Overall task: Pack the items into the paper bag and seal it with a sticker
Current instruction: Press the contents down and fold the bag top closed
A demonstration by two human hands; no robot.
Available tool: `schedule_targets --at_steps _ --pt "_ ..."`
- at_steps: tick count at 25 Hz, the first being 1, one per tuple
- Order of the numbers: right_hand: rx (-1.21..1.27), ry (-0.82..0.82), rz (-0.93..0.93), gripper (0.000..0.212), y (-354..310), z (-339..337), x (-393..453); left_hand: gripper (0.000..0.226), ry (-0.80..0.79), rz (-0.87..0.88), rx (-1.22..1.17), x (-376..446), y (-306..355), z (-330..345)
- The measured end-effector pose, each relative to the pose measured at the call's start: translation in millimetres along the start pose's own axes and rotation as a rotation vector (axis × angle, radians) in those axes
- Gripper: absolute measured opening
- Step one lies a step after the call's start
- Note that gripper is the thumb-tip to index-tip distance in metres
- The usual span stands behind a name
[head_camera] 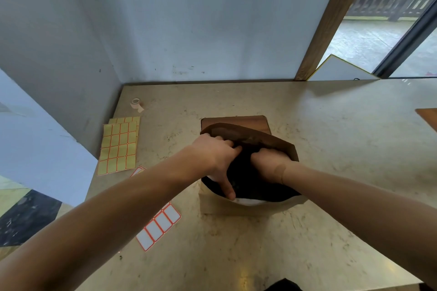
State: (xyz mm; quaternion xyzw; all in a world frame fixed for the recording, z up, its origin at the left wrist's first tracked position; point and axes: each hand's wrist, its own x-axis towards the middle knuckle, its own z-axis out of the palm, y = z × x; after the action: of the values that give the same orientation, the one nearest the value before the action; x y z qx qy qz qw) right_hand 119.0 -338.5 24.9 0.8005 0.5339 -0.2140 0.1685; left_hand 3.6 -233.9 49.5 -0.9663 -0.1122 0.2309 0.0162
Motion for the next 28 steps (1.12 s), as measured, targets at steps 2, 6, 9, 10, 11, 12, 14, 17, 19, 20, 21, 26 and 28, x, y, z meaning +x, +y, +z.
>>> schedule_targets --at_steps 2,6,9,10,11,12,14,17,19,20,21,26,28 --pt "-0.014 0.009 -0.033 0.023 2.9 -3.0 -3.7 0.12 -0.005 0.008 -0.012 -1.1 -0.2 0.0" --pt "0.064 0.053 -0.116 0.018 12.3 -17.5 -12.4 0.106 0.064 0.05 -0.024 -8.5 -2.5 -1.2" --pt "0.14 0.228 -0.251 0.025 24.5 -36.7 -32.9 0.081 0.223 0.129 0.0 -19.7 -11.8 -4.1" --pt "0.179 0.307 -0.279 0.028 29.0 -41.5 -42.5 0.074 0.263 0.151 -0.014 -24.4 -16.0 -5.0" --pt "0.241 0.402 -0.302 0.028 33.9 -43.9 -51.8 0.067 0.302 0.172 -0.045 -29.9 -20.1 -4.9" --pt "0.322 0.51 -0.315 0.027 38.8 -43.1 -59.9 0.061 0.347 0.185 -0.09 -35.6 -24.2 -3.0" --pt "0.468 0.665 -0.29 0.032 50.3 -34.0 -72.4 0.052 0.468 0.189 -0.217 -47.8 -31.7 4.4" --pt "0.514 0.574 -0.191 0.076 65.8 -14.6 -80.3 0.056 0.596 0.137 -0.477 -60.2 -45.6 22.6" --pt "0.475 0.431 -0.182 0.102 72.4 -5.7 -82.5 0.072 0.56 0.081 -0.592 -63.3 -50.5 30.3" --pt "0.448 0.383 -0.19 0.112 75.0 -1.7 -82.1 0.085 0.494 0.059 -0.635 -63.0 -50.6 32.7" --pt "0.415 0.352 -0.2 0.12 76.8 1.9 -80.9 0.098 0.414 0.049 -0.671 -62.1 -49.8 35.3" --pt "0.342 0.345 -0.212 0.124 76.8 14.4 -75.8 0.122 0.337 0.067 -0.725 -53.9 -45.6 46.1" --pt "0.385 0.437 -0.215 0.108 76.7 17.5 -74.9 0.116 0.376 0.04 -0.73 -51.4 -45.7 47.1"
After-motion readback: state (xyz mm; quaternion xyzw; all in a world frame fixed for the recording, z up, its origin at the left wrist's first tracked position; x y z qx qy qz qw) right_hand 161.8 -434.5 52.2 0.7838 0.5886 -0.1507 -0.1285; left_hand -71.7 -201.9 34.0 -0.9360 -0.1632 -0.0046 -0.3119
